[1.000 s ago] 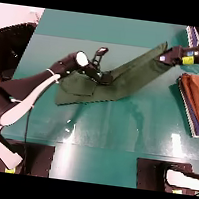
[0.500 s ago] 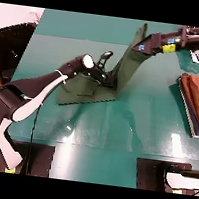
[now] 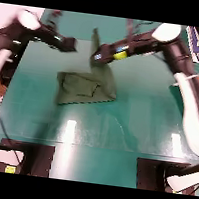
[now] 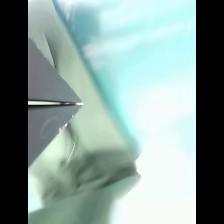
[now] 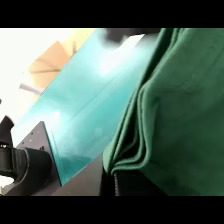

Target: Fold the shirts.

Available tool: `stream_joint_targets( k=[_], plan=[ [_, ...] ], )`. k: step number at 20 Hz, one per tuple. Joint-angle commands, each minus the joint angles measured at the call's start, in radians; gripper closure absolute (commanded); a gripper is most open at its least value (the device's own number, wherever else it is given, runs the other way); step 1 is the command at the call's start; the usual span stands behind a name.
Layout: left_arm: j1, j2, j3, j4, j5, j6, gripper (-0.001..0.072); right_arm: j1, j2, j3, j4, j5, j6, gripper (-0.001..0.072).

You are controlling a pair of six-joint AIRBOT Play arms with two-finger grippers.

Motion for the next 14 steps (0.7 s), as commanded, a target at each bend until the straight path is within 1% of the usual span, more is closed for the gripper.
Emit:
stream_joint_targets(
  k=[1,2,3,4,5,6,8,10,14],
  plan=[
    [0.170,0.152,0.001,0.080,-0.052,0.003,0.0682,0.167,-0.143,0.093,-0.002,-0.114,-0.031,0.0364],
    [0.200,0.174,0.001,0.080,-0.061,0.003,0.0682,0.192,-0.170,0.099,-0.003,-0.125,-0.032,0.0196],
    [0.224,0.188,0.000,0.080,-0.071,0.003,0.0682,0.206,-0.188,0.095,-0.013,-0.114,-0.033,0.0183],
    [0.239,0.198,0.000,0.080,-0.084,0.003,0.0682,0.206,-0.190,0.076,-0.015,-0.095,-0.040,0.0194],
    [0.249,0.202,0.000,0.080,-0.100,0.003,0.0682,0.194,-0.182,0.051,-0.033,-0.075,-0.038,0.0269],
    [0.249,0.202,0.000,0.080,-0.112,0.003,0.0682,0.174,-0.167,0.023,-0.057,-0.050,-0.037,0.0278],
    [0.248,0.202,0.000,0.076,-0.138,0.004,0.0682,0.111,-0.115,-0.069,-0.114,-0.010,-0.034,0.0278],
    [0.248,0.202,0.000,0.075,-0.151,0.004,0.0682,0.013,-0.035,-0.210,-0.160,-0.005,-0.034,0.0277],
    [0.248,0.199,0.000,0.067,-0.167,0.003,0.0682,-0.232,0.106,-0.491,-0.193,-0.015,0.024,0.0270]
  ],
)
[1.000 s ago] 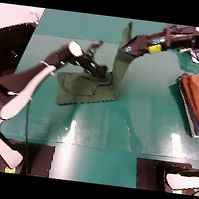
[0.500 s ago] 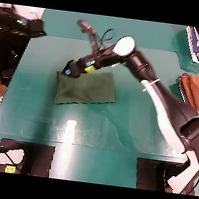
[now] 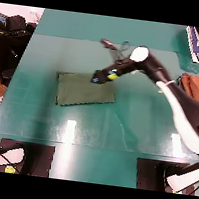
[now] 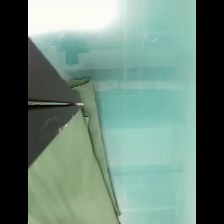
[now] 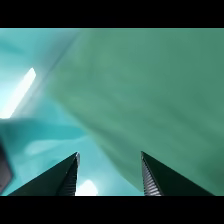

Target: Fold the shirts.

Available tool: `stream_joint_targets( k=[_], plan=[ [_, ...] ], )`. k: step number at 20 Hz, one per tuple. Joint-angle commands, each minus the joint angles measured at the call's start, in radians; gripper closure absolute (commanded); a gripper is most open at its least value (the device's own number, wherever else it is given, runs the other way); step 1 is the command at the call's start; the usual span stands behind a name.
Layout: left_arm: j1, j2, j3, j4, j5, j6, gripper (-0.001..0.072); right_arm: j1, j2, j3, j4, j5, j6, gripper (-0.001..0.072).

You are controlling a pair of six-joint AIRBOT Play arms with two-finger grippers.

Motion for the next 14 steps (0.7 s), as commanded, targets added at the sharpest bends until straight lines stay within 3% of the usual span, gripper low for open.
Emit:
stream_joint_targets(
  k=[1,2,3,7,14],
  plan=[
    [0.004,0.000,-0.001,-0.015,-0.019,0.000,0.0682,-0.201,0.103,-0.233,-0.034,0.002,0.040,0.0217],
    [0.004,0.000,-0.004,-0.025,-0.016,0.000,0.0682,-0.249,0.109,-0.278,-0.022,-0.003,0.040,0.0120],
    [0.004,-0.001,-0.005,-0.035,-0.017,0.000,0.0682,-0.282,0.107,-0.322,0.017,-0.020,0.040,0.0100],
    [0.004,-0.002,-0.005,-0.047,-0.010,0.000,0.0682,-0.292,0.026,-0.368,0.182,-0.064,0.008,0.0103],
    [0.004,-0.001,-0.006,-0.056,-0.011,-0.001,0.0682,-0.100,-0.238,-0.105,0.310,-0.048,0.010,0.0155]
  ],
)
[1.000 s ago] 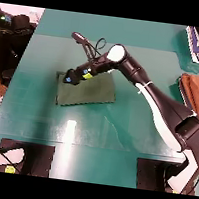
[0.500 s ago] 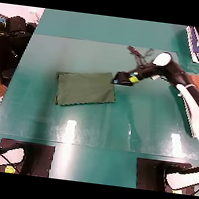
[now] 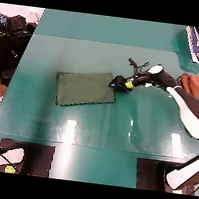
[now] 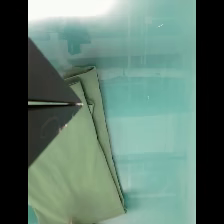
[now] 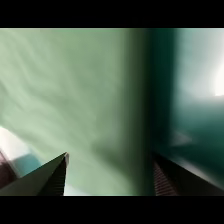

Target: Fold the shirts.

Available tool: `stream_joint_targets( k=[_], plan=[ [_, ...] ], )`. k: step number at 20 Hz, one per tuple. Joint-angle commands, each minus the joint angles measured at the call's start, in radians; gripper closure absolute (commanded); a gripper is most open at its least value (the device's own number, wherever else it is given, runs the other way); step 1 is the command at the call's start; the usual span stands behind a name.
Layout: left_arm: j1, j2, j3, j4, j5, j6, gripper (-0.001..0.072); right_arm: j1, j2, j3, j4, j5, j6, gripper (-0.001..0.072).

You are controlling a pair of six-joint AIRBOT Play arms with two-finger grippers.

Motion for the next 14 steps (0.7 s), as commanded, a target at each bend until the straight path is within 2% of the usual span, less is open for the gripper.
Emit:
stream_joint_targets(
  k=[1,4,5,10,14],
  plan=[
    [0.000,0.000,-0.002,-0.013,-0.002,-0.001,0.0682,0.093,-0.124,0.134,0.072,0.025,-0.002,0.0237],
    [-0.015,0.000,-0.003,-0.028,-0.006,0.000,0.0683,0.151,-0.156,0.219,0.049,0.024,-0.004,0.0648],
    [-0.030,0.000,-0.003,-0.024,-0.005,0.000,0.0683,0.158,-0.155,0.247,0.027,0.022,-0.004,0.0692],
    [-0.173,0.000,-0.003,-0.019,0.011,0.000,0.0683,0.058,-0.045,0.341,-0.126,0.042,-0.002,0.0692],
    [-0.292,0.000,-0.003,-0.019,0.047,-0.001,0.0683,-0.187,0.125,0.340,-0.256,0.071,0.057,0.0692]
  ],
)
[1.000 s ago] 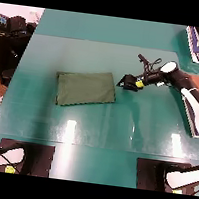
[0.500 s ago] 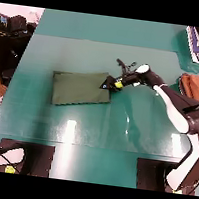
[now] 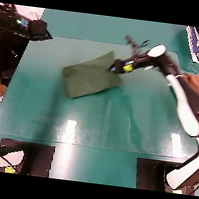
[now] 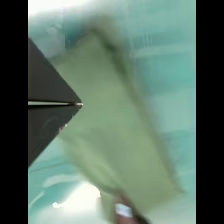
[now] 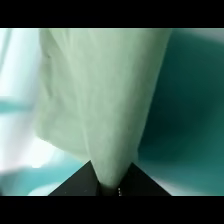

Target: Fold the shirts.

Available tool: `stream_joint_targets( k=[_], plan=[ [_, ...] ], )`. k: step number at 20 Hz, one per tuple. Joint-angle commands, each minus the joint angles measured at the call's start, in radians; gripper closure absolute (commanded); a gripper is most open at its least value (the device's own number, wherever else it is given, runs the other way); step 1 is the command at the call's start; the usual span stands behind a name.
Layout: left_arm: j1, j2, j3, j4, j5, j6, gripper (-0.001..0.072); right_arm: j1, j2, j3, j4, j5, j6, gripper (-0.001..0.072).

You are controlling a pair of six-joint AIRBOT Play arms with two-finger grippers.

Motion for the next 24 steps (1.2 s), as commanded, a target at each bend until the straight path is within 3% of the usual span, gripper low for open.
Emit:
stream_joint_targets(
  k=[1,7,11,16,20,24],
  plan=[
    [-0.098,0.000,0.000,0.001,0.036,0.000,0.0683,-0.219,0.140,0.013,-0.125,0.018,0.061,0.0693],
    [-0.164,0.000,0.000,-0.003,0.062,-0.002,0.0682,-0.674,0.264,0.013,-0.156,0.012,0.090,0.0693],
    [-0.167,0.000,0.000,-0.009,0.080,-0.013,0.0682,-0.846,0.257,0.013,-0.150,0.000,0.091,0.0693],
    [-0.167,0.000,0.000,-0.009,0.087,-0.013,0.0682,-0.896,0.257,0.091,-0.145,-0.019,0.090,0.0693],
    [-0.167,0.000,0.000,-0.009,0.086,-0.012,0.0682,-0.896,0.260,0.279,-0.149,0.076,0.131,0.0693],
    [-0.167,0.000,0.000,-0.008,0.085,-0.011,0.0682,-0.896,0.371,0.170,-0.215,0.099,0.150,0.0693]
  ],
)
